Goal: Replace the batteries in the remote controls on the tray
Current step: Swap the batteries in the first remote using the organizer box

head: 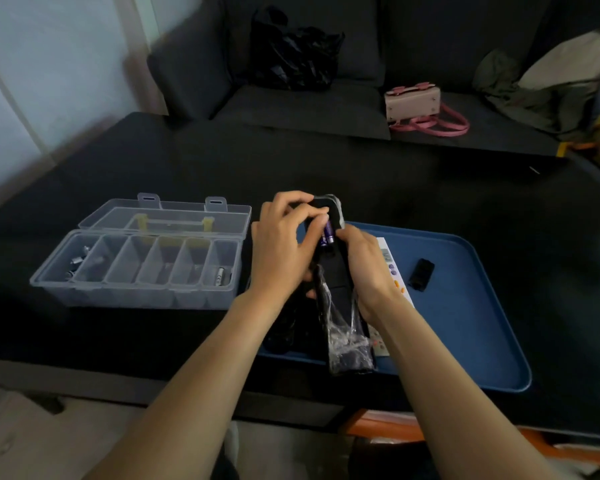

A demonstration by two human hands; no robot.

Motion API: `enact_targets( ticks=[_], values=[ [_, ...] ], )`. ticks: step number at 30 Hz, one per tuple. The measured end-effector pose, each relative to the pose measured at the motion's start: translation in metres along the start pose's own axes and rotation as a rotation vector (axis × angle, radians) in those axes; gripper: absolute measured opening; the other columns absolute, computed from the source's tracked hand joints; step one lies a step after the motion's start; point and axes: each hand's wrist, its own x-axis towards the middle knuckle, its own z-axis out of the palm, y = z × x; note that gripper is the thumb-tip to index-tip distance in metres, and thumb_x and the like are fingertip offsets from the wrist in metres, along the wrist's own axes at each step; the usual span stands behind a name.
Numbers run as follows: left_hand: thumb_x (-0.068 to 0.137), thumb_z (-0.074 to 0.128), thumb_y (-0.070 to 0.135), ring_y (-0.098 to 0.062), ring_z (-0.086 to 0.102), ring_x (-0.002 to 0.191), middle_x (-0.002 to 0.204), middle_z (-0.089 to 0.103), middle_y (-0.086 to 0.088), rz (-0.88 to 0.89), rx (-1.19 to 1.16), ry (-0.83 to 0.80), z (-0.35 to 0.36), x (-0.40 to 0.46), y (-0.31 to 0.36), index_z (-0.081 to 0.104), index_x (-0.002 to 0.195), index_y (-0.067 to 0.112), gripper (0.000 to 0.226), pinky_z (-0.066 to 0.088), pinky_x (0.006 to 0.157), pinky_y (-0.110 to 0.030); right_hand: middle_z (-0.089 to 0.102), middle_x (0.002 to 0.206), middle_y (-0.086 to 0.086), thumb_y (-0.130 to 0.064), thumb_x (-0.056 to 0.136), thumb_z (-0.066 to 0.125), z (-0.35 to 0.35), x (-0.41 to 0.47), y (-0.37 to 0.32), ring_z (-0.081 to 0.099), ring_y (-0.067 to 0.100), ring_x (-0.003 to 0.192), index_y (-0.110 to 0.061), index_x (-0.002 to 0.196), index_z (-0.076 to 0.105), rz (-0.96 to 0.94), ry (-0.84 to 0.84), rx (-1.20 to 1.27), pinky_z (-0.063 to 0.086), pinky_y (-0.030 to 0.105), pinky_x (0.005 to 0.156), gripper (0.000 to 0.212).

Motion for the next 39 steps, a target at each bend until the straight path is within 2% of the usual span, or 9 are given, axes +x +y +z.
enact_targets(
  ticks=[6,12,14,17,20,25,30,34,39],
  values=[
    [0.071,0.037,0.002,-0.019,0.05,0.101,0.117,0.057,0.002,0.033,-0.048,-0.031,0.006,-0.001,0.005,0.066,0.101,0.015,0.044,0.042,0.084,-0.049,0.054,0.071,0.018,-0.016,0.097,0.038,-0.007,-0.006,-0.006,0.06,0.024,0.047,0.0,0.105,0.054,-0.037,0.013,-0.013,0.054,0.042,0.047,0.024],
    [0.07,0.03,0.016,-0.025,0.055,0.103,0.114,0.062,-0.002,0.113,-0.022,-0.06,0.007,-0.001,0.008,0.068,0.105,0.011,0.051,0.046,0.081,-0.051,0.059,0.066,0.014,-0.025,0.1,0.042,-0.011,-0.006,-0.005,0.061,0.025,0.051,-0.004,0.103,0.053,-0.043,0.018,-0.011,0.054,0.039,0.049,0.024],
    [0.074,0.032,0.014,-0.022,0.054,0.104,0.114,0.062,-0.001,0.12,-0.019,-0.055,0.008,-0.003,0.009,0.068,0.105,0.011,0.048,0.045,0.084,-0.046,0.063,0.064,0.012,-0.034,0.099,0.046,-0.012,-0.007,-0.005,0.063,0.022,0.05,-0.001,0.106,0.055,-0.078,0.019,-0.057,0.055,0.035,0.045,0.034],
    [0.07,0.039,-0.011,-0.013,0.047,0.109,0.114,0.056,0.01,0.008,-0.183,-0.045,0.008,-0.002,0.009,0.067,0.104,0.014,0.051,0.04,0.096,-0.03,0.064,0.056,0.008,-0.035,0.099,0.046,-0.012,-0.007,-0.005,0.062,0.019,0.044,-0.002,0.099,0.055,-0.118,0.02,-0.105,0.052,0.028,0.042,0.033],
    [0.068,0.041,-0.021,-0.01,0.044,0.111,0.112,0.054,0.014,-0.071,-0.243,-0.077,0.007,-0.003,0.012,0.067,0.099,0.016,0.055,0.034,0.095,-0.013,0.062,0.051,0.009,-0.035,0.1,0.044,-0.012,-0.006,-0.005,0.06,0.02,0.041,-0.001,0.098,0.054,-0.087,0.024,-0.079,0.051,0.027,0.041,0.036],
    [0.073,0.039,-0.018,-0.005,0.039,0.118,0.121,0.047,0.011,-0.219,-0.324,-0.09,0.005,0.003,0.014,0.064,0.09,0.018,0.047,0.03,0.096,-0.005,0.064,0.056,0.013,-0.034,0.1,0.044,-0.01,-0.005,-0.004,0.06,0.021,0.042,0.009,0.106,0.055,-0.078,-0.005,-0.094,0.053,0.029,0.042,0.045],
    [0.092,0.041,0.0,-0.012,0.061,0.102,0.109,0.063,-0.003,-0.472,-0.768,-0.169,0.003,0.008,0.02,0.058,0.112,0.014,0.029,0.049,0.084,-0.02,0.063,0.065,0.024,-0.033,0.101,0.042,-0.013,-0.001,-0.003,0.06,0.027,0.045,0.006,0.1,0.058,-0.043,-0.046,-0.039,0.053,0.033,0.047,0.042],
    [0.09,0.056,0.006,-0.017,0.063,0.103,0.107,0.066,-0.007,-0.59,-0.81,-0.162,0.004,0.01,0.018,0.061,0.114,0.014,0.026,0.054,0.087,-0.028,0.064,0.06,0.022,-0.03,0.1,0.043,-0.013,-0.002,-0.005,0.059,0.029,0.044,0.004,0.091,0.061,-0.007,-0.028,-0.037,0.052,0.031,0.046,0.039],
    [0.088,0.059,0.004,-0.014,0.066,0.097,0.101,0.069,-0.004,-0.636,-0.84,-0.154,0.005,0.01,0.022,0.066,0.105,0.014,0.021,0.055,0.078,-0.023,0.061,0.058,0.019,-0.032,0.096,0.05,-0.012,-0.001,-0.006,0.06,0.025,0.043,0.008,0.097,0.06,0.04,0.059,-0.046,0.055,0.033,0.044,0.041]
  ],
)
